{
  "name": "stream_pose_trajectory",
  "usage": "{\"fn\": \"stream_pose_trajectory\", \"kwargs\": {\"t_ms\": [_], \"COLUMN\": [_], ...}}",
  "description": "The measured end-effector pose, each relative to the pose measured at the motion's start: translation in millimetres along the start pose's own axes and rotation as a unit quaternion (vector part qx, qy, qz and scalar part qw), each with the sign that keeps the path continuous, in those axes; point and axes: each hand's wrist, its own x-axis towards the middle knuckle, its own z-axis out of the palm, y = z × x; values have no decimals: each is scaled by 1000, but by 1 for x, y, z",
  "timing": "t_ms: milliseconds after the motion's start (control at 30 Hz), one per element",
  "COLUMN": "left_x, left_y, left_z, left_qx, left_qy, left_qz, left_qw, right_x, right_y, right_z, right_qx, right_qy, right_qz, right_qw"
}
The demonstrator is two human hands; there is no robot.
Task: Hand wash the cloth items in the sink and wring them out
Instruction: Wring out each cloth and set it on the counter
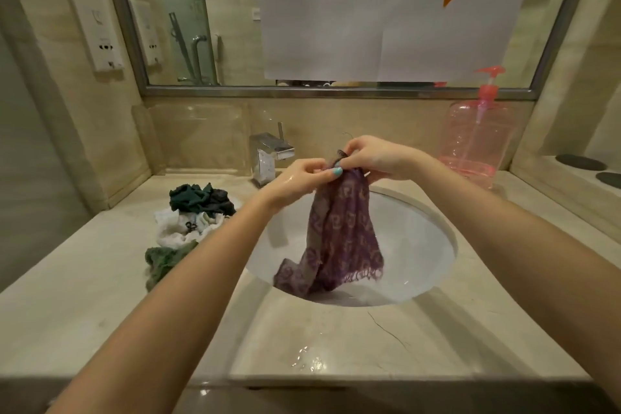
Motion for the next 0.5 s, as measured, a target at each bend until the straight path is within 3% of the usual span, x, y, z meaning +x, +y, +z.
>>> {"fn": "stream_pose_trajectory", "kwargs": {"t_ms": [167, 300, 400, 500], "left_x": [6, 12, 16, 13], "left_y": [6, 19, 28, 27], "left_z": [-8, -12, -29, -49], "left_qx": [-136, -170, -178, -80], "left_qy": [38, 134, 182, 142], "left_qz": [11, 40, 33, -8], "left_qw": [990, 975, 967, 987], "right_x": [-14, -19, -23, -26], "right_y": [7, 46, 69, 63], "right_z": [-17, -3, 2, -24], "right_qx": [79, -34, 19, 91], "right_qy": [-75, -112, -61, 12], "right_qz": [19, 89, 69, 19], "right_qw": [994, 989, 996, 996]}}
